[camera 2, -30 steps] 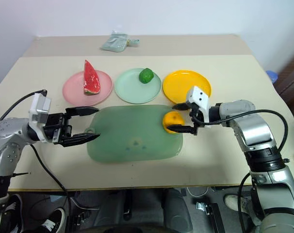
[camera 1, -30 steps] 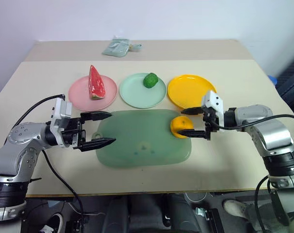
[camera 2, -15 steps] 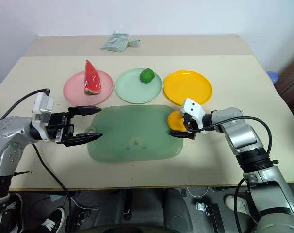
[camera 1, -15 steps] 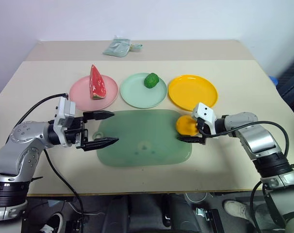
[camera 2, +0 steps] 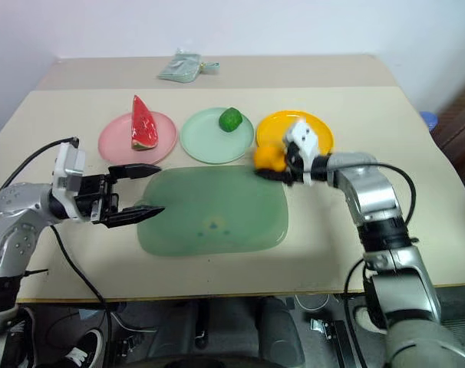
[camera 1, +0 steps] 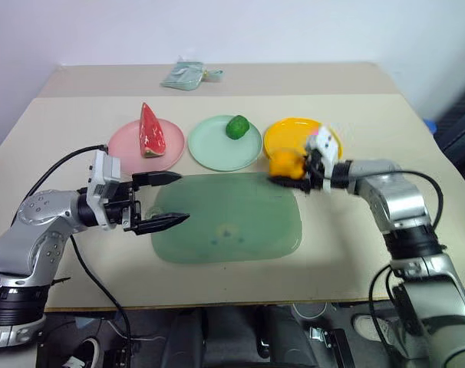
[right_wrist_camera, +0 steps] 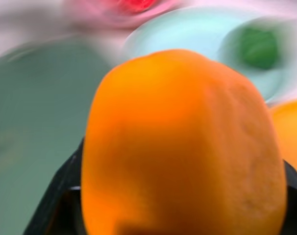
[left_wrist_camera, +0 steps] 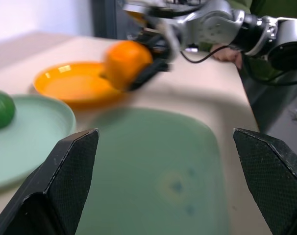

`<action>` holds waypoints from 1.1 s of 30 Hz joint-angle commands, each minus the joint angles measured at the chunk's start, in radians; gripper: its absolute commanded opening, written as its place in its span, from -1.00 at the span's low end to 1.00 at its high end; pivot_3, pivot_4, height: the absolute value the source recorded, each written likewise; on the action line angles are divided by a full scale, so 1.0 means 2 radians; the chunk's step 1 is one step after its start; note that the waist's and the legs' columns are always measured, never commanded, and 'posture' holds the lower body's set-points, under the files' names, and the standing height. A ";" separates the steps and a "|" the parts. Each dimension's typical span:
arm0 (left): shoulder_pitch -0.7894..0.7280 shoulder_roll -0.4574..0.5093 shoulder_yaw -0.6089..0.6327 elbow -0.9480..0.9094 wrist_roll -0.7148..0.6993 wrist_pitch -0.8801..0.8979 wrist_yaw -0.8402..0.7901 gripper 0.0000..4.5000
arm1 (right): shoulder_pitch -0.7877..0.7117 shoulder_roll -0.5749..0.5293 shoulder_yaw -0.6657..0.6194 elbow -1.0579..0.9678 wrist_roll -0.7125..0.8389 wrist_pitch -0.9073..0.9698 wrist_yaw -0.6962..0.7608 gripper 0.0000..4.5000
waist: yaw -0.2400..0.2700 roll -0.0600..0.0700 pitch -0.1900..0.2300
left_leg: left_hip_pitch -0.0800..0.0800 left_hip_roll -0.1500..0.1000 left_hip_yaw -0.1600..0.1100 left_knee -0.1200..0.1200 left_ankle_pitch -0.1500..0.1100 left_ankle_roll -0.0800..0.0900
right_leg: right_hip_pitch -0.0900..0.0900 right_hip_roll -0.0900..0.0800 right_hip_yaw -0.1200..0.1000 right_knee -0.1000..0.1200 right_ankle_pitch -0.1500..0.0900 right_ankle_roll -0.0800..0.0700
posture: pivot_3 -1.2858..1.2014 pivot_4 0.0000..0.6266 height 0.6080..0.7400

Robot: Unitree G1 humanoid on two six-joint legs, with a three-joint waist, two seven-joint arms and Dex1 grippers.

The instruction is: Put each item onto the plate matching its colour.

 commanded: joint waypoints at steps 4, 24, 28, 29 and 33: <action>-0.017 -0.020 0.004 0.016 0.022 -0.025 0.033 1.00 | -0.078 0.030 -0.034 0.168 -0.050 -0.105 -0.133 0.19 | -0.001 0.000 0.000 | -0.001 0.000 0.000 -0.001 0.000 0.000 | 0.000 0.000 0.000 -0.001 0.000 0.000 | 0.03 -0.52 1.00; -0.006 -0.024 0.008 0.016 0.024 -0.037 0.034 1.00 | -0.131 0.052 -0.068 0.294 -0.052 -0.230 -0.154 0.99 | -0.002 0.000 0.000 | 0.000 0.000 0.000 -0.001 0.000 0.000 | 0.000 0.000 0.000 0.000 0.000 0.000 | 0.03 -0.52 1.00; -0.007 -0.019 0.013 0.022 0.021 -0.038 0.025 1.00 | -0.108 0.051 -0.089 0.226 0.003 -0.196 -0.065 0.99 | -0.002 0.000 0.000 | 0.000 0.000 0.000 -0.001 0.000 0.000 | 0.000 0.000 0.000 0.000 0.000 0.000 | 0.03 -0.52 1.00; -0.008 -0.017 0.014 0.026 0.021 -0.040 0.021 1.00 | -0.097 0.048 -0.086 0.203 0.008 -0.189 -0.043 0.99 | -0.002 0.000 0.000 | 0.000 0.000 0.000 -0.001 0.000 0.000 | 0.000 0.000 0.000 0.000 0.000 0.000 | 0.03 -0.52 1.00; -0.009 -0.002 0.031 0.047 0.010 -0.046 -0.006 1.00 | 0.008 0.010 -0.077 0.008 0.076 -0.128 0.078 0.99 | 0.004 0.000 0.000 | 0.000 0.000 0.000 -0.001 0.000 0.000 | 0.000 0.000 0.000 0.000 0.000 0.000 | 0.03 -0.52 1.00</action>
